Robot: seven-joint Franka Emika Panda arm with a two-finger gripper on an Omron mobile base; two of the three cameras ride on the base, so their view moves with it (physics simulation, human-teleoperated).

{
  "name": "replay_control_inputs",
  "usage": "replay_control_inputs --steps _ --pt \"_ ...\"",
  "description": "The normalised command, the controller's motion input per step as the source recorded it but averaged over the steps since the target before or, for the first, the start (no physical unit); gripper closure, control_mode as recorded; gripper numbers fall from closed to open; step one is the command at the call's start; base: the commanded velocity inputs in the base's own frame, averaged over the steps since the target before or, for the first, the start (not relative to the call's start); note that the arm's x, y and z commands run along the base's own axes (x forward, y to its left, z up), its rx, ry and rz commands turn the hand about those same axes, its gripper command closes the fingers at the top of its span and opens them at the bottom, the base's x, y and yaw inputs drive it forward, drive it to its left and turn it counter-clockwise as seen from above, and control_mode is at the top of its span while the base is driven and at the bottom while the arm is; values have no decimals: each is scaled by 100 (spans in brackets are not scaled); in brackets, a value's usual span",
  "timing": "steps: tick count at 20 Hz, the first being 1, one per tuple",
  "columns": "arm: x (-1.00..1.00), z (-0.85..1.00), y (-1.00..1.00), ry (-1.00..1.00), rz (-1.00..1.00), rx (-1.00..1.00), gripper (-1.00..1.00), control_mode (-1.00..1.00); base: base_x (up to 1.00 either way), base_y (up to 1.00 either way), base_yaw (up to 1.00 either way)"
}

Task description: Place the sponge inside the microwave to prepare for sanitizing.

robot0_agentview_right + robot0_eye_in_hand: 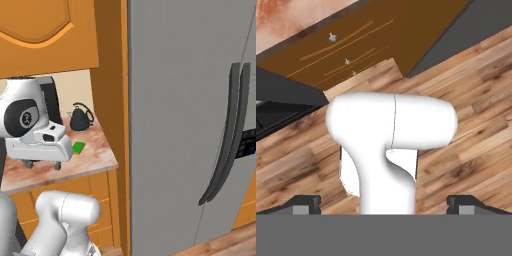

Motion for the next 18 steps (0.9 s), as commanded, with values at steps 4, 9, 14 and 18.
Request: replay_control_inputs --steps 4,9,14,18 --pt "0 0 0 0 0 0 -100 100 24 60 0" --pt "0 0 0 0 0 0 -100 100 18 28 0" --pt "0 0 0 0 0 0 -100 100 4 0 0" --pt "0 0 0 0 0 0 -100 100 0 0 0"
